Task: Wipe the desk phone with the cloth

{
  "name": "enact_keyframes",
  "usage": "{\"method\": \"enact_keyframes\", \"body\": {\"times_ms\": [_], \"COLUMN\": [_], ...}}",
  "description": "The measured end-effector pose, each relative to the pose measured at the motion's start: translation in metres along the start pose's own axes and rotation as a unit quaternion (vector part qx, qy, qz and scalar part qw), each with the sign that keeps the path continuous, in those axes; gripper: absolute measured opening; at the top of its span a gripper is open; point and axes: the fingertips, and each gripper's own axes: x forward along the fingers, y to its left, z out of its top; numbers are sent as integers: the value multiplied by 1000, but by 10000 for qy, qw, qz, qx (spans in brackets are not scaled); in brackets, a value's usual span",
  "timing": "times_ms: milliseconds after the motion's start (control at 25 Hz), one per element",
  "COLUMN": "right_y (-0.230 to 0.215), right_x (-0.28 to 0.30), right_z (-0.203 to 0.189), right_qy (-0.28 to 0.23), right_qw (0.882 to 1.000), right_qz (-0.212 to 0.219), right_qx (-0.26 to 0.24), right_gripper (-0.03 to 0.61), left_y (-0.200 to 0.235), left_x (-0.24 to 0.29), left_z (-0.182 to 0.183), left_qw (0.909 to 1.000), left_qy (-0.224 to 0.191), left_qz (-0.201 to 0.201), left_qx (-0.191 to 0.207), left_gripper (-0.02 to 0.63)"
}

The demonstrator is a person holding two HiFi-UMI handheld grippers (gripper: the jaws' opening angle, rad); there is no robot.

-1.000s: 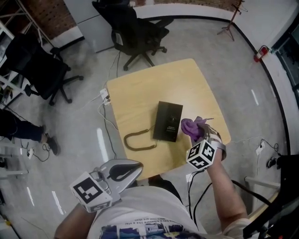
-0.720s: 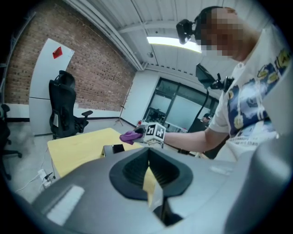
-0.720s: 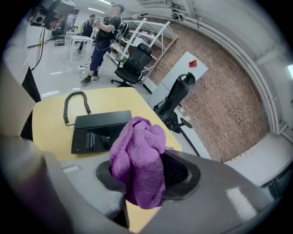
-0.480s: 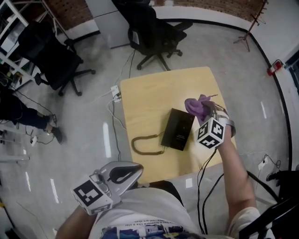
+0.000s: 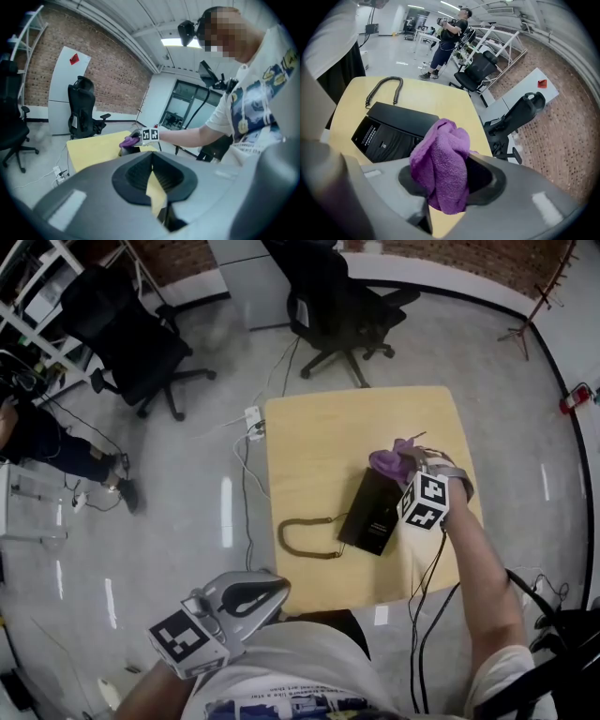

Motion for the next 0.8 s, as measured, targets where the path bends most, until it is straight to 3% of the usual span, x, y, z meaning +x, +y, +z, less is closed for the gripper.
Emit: {"method": "enact_keyframes", "body": {"times_ms": [320, 440, 560, 800], "right_y": [5, -1, -12, -13], "right_x": [30, 17, 4, -41], "right_z": [-37, -57, -40, -26], "right_qy": [302, 385, 79, -313], "right_qw": [9987, 9990, 9993, 9987], "right_qz": [368, 196, -116, -262], "right_qx": [-170, 83, 354, 319], "right_gripper": [158, 158, 158, 158], "left_y": [-7, -12, -9, -16], "left_x": [14, 20, 13, 27], "left_z": [-13, -19, -1, 10], "left_qw": [9995, 9999, 9999, 9996], "left_qy": [293, 72, -105, 21], "left_qz": [48, -153, -27, -281], "left_qx": [-145, -28, -34, -36], "left_gripper": [5, 5, 5, 5]}}
